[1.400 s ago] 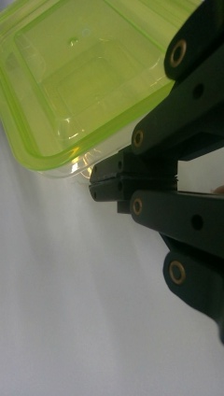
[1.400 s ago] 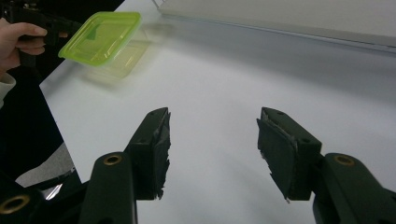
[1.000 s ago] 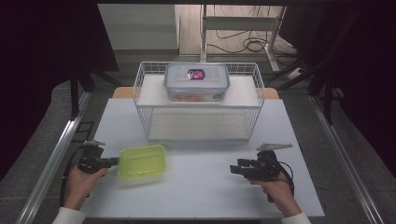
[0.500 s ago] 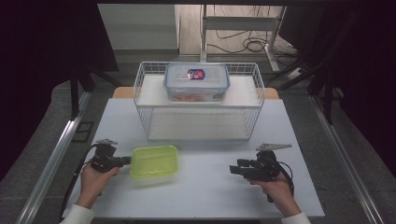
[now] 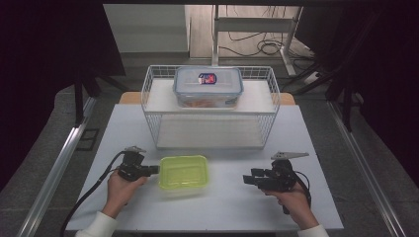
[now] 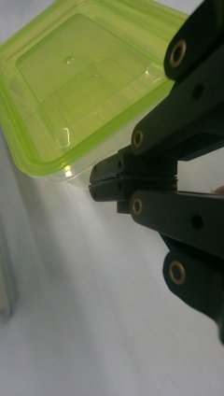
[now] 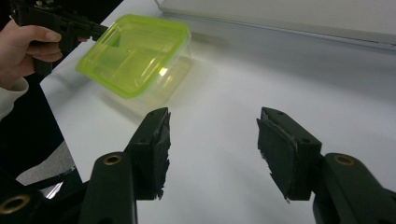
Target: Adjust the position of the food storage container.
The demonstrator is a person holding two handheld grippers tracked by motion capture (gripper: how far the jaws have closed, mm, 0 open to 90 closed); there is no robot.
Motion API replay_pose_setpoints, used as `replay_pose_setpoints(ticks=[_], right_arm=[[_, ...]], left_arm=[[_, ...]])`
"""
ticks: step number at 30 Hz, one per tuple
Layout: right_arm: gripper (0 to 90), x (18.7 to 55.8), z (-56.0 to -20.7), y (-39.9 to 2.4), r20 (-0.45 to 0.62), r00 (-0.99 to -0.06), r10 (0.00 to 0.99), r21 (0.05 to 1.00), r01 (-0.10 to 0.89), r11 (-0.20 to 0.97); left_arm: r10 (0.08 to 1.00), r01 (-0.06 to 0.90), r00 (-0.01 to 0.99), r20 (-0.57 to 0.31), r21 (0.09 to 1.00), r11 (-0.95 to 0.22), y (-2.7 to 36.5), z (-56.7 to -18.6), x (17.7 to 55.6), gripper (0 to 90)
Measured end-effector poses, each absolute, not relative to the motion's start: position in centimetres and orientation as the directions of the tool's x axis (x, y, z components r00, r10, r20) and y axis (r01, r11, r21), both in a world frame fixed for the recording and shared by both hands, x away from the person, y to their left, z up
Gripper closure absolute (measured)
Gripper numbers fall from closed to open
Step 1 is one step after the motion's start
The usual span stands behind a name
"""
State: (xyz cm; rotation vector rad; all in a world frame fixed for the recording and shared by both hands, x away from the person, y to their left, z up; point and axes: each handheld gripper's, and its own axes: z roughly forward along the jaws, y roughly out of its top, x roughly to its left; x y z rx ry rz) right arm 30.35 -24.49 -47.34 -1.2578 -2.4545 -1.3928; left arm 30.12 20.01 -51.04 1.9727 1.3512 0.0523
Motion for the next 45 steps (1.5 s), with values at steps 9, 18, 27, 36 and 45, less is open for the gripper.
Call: replay_pose_setpoints(ticks=[9,18,27,36,45], right_arm=[[43.9,30.4,-47.3,-24.7,0.407,-0.669,0.622,0.699,0.667,0.26],[43.9,30.4,-47.3,-24.7,0.408,-0.668,0.622,0.695,0.669,0.262],[43.6,30.4,-47.4,-24.7,0.404,-0.671,0.621,0.697,0.666,0.266],[43.2,30.4,-47.3,-24.9,0.412,-0.664,0.625,0.697,0.671,0.254],[42.8,30.4,-47.5,-24.8,0.404,-0.664,0.63,0.691,0.672,0.266]], left_arm=[[0.796,0.779,0.493,-0.35,0.585,-0.225,17.5,-50.9,30.3,90.0],[0.792,0.772,0.502,-0.348,0.594,-0.229,15.6,-51.2,30.5,90.0],[0.785,0.764,0.518,-0.339,0.597,-0.246,14.6,-51.4,30.4,90.0],[0.799,0.737,0.524,-0.296,0.627,-0.251,16.2,-50.3,29.4,90.0],[0.798,0.694,0.536,-0.274,0.682,-0.233,18.7,-48.4,26.8,83.6]])
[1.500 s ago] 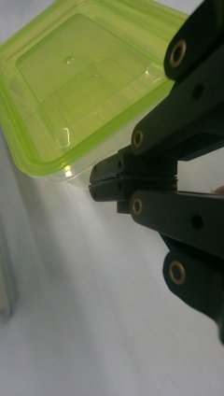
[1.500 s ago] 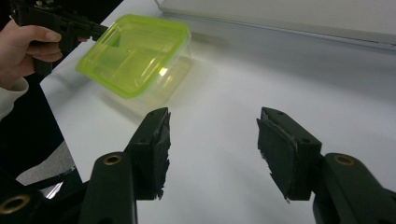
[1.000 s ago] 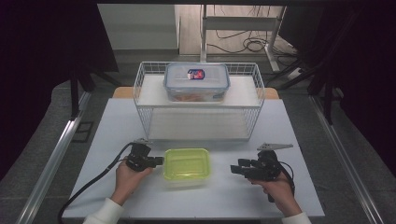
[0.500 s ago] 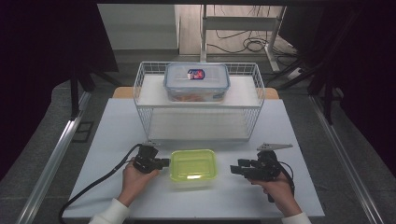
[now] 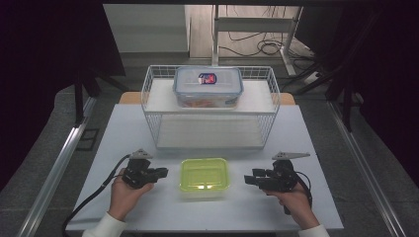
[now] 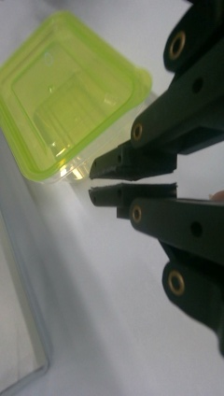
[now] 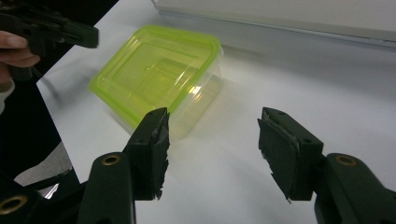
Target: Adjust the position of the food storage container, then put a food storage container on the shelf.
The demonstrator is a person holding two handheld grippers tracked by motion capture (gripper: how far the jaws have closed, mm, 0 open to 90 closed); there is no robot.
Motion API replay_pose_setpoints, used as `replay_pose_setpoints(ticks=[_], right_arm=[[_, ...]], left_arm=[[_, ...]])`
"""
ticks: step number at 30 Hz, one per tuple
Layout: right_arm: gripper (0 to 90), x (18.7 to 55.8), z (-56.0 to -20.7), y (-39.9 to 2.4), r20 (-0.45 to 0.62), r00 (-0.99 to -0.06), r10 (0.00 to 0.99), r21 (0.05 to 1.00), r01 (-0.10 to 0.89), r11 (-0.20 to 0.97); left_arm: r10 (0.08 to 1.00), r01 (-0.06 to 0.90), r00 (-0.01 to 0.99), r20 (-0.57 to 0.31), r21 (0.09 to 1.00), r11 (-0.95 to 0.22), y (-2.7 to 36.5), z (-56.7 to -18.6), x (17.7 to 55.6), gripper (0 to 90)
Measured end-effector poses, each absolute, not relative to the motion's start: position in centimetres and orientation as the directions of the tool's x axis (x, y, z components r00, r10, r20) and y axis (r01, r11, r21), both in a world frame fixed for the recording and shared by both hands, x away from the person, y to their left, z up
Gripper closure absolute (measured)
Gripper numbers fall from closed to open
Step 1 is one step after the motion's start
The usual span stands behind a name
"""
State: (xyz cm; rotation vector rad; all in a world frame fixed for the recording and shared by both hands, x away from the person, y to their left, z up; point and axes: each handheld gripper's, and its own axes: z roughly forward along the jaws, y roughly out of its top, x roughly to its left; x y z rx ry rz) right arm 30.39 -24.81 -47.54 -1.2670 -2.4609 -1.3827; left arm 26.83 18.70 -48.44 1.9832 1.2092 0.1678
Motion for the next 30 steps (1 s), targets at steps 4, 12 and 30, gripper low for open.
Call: replay_pose_setpoints(ticks=[4,12,30], right_arm=[[42.7,30.3,-47.6,-24.7,0.4,-0.667,0.628,0.692,0.669,0.271],[42.2,30.4,-47.7,-24.5,0.393,-0.67,0.63,0.689,0.668,0.281],[42.0,29.9,-47.3,-23.7,0.372,-0.687,0.625,0.733,0.63,0.256]], left_arm=[[0.812,0.697,0.52,-0.265,0.681,-0.224,19.6,-47.8,26.0,71.8],[0.793,0.709,0.513,-0.329,0.683,-0.175,20.3,-47.6,25.5,37.1],[0.738,0.719,0.54,-0.405,0.677,-0.156,20.0,-47.6,25.3,32.9]])
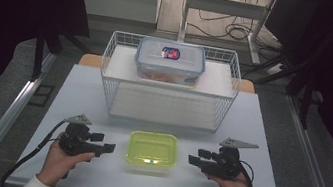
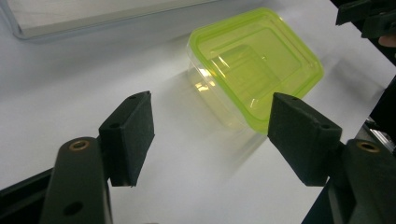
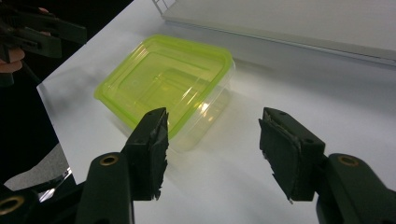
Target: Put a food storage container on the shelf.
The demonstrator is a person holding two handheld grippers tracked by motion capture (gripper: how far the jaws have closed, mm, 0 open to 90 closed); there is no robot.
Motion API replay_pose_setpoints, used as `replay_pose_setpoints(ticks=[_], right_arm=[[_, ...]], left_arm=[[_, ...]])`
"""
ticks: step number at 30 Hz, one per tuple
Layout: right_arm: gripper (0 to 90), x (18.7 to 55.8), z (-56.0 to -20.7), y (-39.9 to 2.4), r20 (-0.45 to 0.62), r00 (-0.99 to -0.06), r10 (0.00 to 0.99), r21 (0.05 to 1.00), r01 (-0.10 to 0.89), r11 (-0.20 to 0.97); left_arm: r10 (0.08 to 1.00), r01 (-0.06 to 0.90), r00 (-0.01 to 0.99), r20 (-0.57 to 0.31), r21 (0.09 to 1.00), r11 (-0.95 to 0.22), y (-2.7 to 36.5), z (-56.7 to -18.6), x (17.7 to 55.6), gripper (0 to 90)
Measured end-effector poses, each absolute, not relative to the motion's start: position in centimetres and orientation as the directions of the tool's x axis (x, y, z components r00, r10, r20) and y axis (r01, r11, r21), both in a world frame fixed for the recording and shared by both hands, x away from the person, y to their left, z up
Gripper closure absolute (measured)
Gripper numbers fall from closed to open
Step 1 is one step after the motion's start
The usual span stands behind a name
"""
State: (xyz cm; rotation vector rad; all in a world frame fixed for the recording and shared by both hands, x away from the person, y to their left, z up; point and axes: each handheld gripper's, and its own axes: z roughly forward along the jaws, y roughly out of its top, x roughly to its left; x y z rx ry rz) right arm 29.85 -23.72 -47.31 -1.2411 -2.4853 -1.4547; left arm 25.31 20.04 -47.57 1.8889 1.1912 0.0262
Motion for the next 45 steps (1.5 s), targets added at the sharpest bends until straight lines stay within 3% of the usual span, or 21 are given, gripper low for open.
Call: replay_pose_setpoints(ticks=[15,22,33,42,45], right_arm=[[42.0,29.8,-48.0,-21.2,0.374,-0.688,0.621,0.715,0.641,0.279],[40.8,30.2,-48.4,-20.2,0.393,-0.672,0.627,0.7,0.661,0.269],[40.4,31.0,-49.1,-19.8,0.414,-0.647,0.64,0.683,0.686,0.252],[41.9,32.1,-50.3,-19.1,0.477,-0.609,0.633,0.641,0.734,0.223],[46.2,32.4,-50.8,-18.6,0.491,-0.608,0.624,0.631,0.742,0.228]], left_arm=[[0.69,0.776,0.518,-0.505,0.618,-0.129,18.4,-49.2,26.5,34.8],[0.65,0.821,0.466,-0.6,0.568,-0.065,17.7,-50.3,28.1,36.0],[0.659,0.832,0.462,-0.593,0.548,-0.09,16.2,-51.2,29.3,39.7],[0.645,0.847,0.455,-0.614,0.523,-0.1,15.8,-51.8,29.8,58.0],[0.645,0.847,0.458,-0.612,0.522,-0.106,15.8,-51.9,29.9,61.9]])
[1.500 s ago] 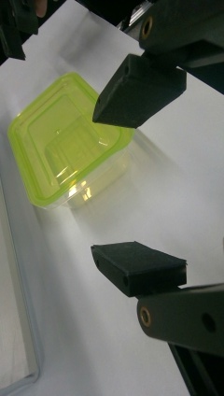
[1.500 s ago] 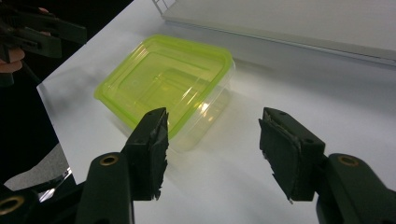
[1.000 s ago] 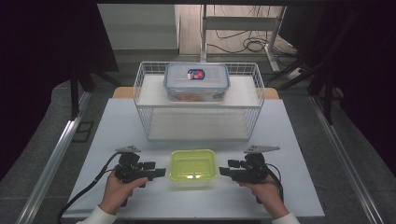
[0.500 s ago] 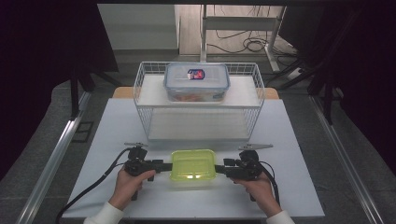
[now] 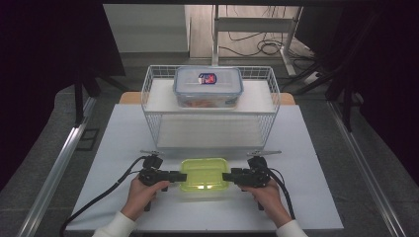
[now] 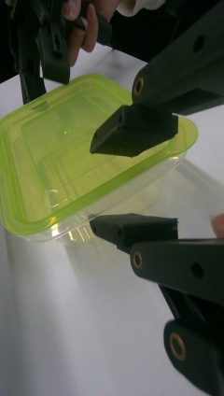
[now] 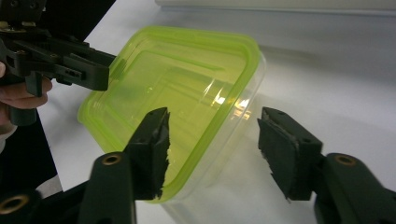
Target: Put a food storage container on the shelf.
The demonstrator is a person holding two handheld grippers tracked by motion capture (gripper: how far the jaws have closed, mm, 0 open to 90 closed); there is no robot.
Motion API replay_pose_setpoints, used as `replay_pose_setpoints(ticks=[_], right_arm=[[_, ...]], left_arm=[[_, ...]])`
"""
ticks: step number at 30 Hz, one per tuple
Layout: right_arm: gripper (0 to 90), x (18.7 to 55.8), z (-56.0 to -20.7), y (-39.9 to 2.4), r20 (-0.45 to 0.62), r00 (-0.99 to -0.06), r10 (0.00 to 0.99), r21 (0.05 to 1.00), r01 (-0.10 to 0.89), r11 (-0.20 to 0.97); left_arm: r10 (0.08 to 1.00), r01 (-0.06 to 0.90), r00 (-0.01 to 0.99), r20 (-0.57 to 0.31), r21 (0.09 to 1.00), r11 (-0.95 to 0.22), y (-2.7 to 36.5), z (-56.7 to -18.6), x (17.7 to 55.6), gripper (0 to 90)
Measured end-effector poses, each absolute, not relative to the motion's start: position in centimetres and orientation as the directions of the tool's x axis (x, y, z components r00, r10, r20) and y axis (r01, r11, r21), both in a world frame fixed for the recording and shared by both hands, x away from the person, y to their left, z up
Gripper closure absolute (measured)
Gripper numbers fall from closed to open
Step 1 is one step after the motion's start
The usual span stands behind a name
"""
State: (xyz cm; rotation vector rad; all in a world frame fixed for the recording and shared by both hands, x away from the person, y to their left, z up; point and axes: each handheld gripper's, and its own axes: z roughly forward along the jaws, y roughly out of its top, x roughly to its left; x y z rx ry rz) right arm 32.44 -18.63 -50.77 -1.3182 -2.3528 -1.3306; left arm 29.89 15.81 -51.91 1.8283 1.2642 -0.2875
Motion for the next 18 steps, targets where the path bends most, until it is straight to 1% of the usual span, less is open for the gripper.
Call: replay_pose_setpoints(ticks=[3,4,8,14,18], right_arm=[[51.6,32.6,-51.3,-18.4,0.497,-0.608,0.619,0.619,0.748,0.238],[54.9,32.6,-51.3,-18.3,0.505,-0.609,0.612,0.622,0.748,0.231],[63.0,32.5,-51.2,-18.3,0.499,-0.615,0.611,0.624,0.744,0.238],[68.3,32.2,-51.0,-18.4,0.508,-0.617,0.601,0.619,0.747,0.243],[70.4,31.6,-50.6,-18.5,0.493,-0.623,0.607,0.623,0.74,0.254]], left_arm=[[0.644,0.847,0.458,-0.613,0.521,-0.106,15.8,-52.0,29.9,65.4],[0.644,0.847,0.458,-0.613,0.521,-0.106,15.8,-52.0,29.9,65.7],[0.634,0.851,0.456,-0.625,0.513,-0.106,15.7,-52.2,30.0,66.4],[0.64,0.835,0.475,-0.604,0.539,-0.111,15.6,-51.9,29.4,70.8],[0.647,0.82,0.483,-0.591,0.563,-0.098,15.4,-51.8,28.5,72.3]])
